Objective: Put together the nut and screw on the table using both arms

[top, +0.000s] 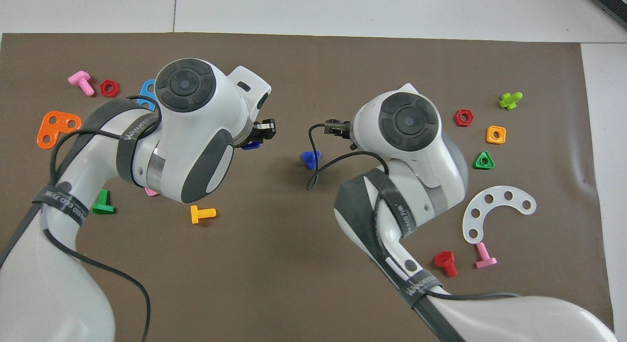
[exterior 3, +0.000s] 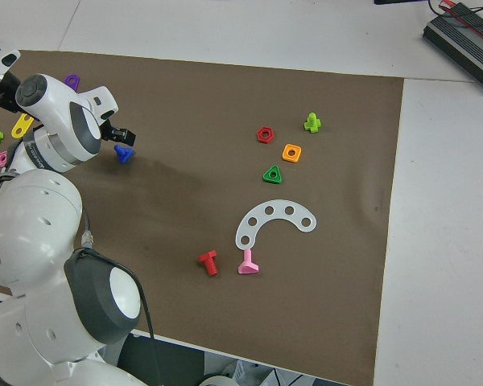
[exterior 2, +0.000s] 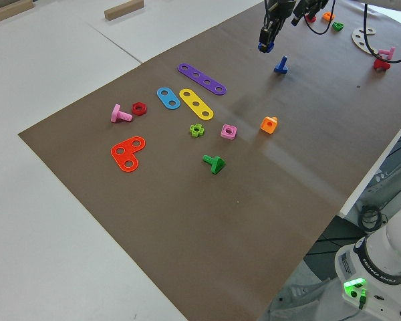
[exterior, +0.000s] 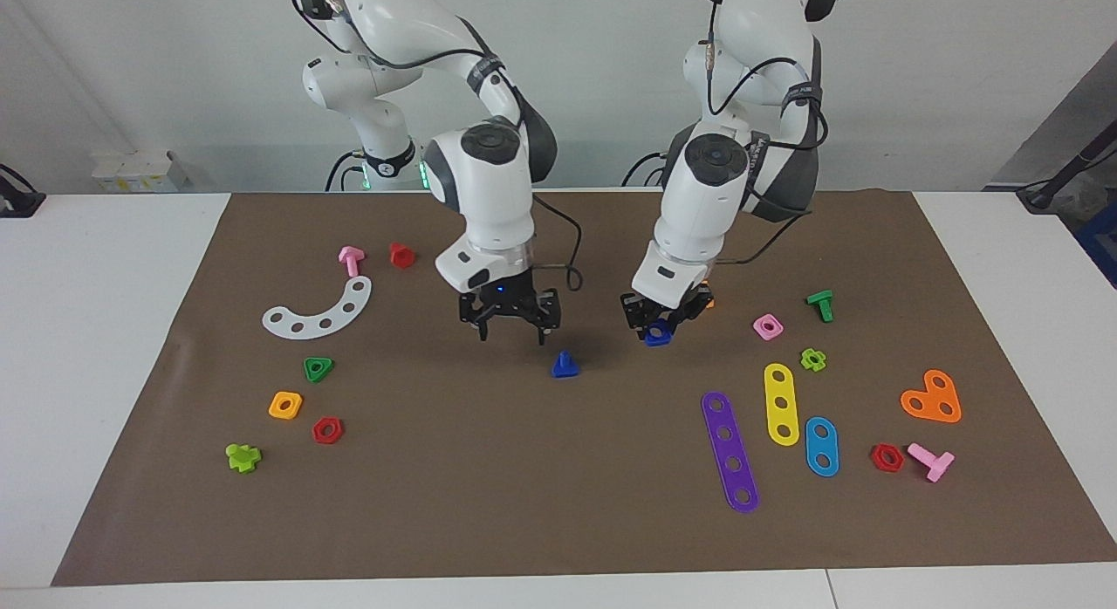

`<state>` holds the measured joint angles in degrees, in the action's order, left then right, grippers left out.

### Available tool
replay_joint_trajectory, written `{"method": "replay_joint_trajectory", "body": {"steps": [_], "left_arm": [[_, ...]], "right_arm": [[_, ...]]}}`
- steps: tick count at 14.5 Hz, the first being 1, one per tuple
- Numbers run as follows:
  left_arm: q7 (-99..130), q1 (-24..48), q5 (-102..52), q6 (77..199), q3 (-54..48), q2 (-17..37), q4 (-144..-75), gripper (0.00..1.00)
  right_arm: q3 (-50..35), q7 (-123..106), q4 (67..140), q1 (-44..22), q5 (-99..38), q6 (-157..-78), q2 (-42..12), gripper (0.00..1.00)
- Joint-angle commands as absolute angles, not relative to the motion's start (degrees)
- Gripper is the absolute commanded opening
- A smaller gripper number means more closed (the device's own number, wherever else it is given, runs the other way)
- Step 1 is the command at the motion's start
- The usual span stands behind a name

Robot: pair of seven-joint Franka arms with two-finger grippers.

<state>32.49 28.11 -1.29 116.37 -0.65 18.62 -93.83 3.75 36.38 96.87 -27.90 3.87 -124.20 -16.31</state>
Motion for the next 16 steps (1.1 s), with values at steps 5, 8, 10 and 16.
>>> {"method": "replay_joint_trajectory", "body": {"steps": [5,8,10,16], "left_arm": [[31.99,34.09,-2.55,117.16,0.18,27.50,-84.21,0.00],[32.17,35.68,-2.55,117.51,0.26,30.32,-81.39,0.00],[32.52,36.64,-2.55,118.73,0.26,31.20,-81.39,0.00],[32.52,37.70,-2.29,121.29,0.26,31.38,-82.96,0.00]], "right_arm": [[3.16,22.00,98.35,-14.34,4.14,-113.75,-5.81,1.00],[3.16,18.03,98.26,-10.12,3.60,-107.69,-2.30,1.00],[3.16,15.92,98.00,-7.92,3.60,-103.12,-0.10,1.00],[3.43,7.05,98.09,-1.16,1.58,-95.36,3.87,1.00]]}}
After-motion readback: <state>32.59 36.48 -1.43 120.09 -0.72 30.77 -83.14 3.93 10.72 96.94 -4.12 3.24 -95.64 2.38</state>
